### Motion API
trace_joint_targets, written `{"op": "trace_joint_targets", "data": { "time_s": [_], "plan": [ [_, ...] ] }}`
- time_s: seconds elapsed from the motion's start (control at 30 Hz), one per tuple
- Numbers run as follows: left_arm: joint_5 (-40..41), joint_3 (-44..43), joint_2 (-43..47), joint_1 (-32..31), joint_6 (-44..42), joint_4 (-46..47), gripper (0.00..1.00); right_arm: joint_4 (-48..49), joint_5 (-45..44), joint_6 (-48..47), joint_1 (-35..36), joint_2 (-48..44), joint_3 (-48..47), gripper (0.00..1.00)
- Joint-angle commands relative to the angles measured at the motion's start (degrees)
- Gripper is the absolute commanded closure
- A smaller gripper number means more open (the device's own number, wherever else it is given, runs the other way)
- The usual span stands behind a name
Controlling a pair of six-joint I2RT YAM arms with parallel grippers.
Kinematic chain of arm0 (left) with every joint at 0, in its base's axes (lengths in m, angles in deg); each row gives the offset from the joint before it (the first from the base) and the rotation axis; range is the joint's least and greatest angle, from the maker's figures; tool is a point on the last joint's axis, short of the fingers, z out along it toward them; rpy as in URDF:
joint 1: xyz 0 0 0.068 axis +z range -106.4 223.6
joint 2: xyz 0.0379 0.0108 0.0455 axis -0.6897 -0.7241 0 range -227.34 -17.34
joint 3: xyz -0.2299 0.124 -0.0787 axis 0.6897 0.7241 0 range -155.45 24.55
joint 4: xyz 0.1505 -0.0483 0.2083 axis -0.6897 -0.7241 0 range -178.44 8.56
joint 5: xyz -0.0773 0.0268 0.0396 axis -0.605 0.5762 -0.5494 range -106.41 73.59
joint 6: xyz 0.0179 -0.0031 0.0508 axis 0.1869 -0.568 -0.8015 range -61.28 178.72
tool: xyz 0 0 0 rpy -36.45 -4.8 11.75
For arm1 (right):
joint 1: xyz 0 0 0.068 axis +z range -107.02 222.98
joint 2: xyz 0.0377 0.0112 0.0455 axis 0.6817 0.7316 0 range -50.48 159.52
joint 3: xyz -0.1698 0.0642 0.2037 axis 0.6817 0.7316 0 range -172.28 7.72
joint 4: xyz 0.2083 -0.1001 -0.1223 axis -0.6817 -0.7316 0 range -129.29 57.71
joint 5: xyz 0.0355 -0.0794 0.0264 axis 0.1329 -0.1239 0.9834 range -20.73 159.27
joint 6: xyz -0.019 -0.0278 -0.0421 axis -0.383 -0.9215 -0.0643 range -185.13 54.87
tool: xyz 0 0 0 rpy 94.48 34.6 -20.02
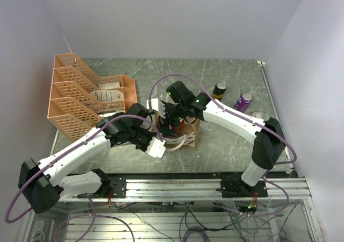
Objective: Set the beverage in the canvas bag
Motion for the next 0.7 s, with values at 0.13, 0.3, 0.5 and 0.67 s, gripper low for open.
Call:
{"op": "trace_joint_targets", "data": {
  "time_s": [0.13,0.3,0.5,0.67],
  "plan": [
    [-1.0,-0.42,-1.42,0.54,-1.64,-1.94,0.93,-0.14,0.58,0.16,-0.15,-4.02,-2.51,0.13],
    [0.01,-0.62,-1.85,0.49,-1.86,-2.05,0.93,0.31,-0.61,0.63,-1.04,-7.03,-1.83,0.13],
    [0.02,-1.23,-2.12,0.52,-1.85,-2.57,0.93,1.32,0.11,1.94,-5.54,-13.14,0.34,0.14],
    [0.22,-1.11,-1.72,0.41,-1.28,-2.5,0.93,2.64,6.73,4.2,-15.52,-20.96,3.71,0.14]
  ]
}}
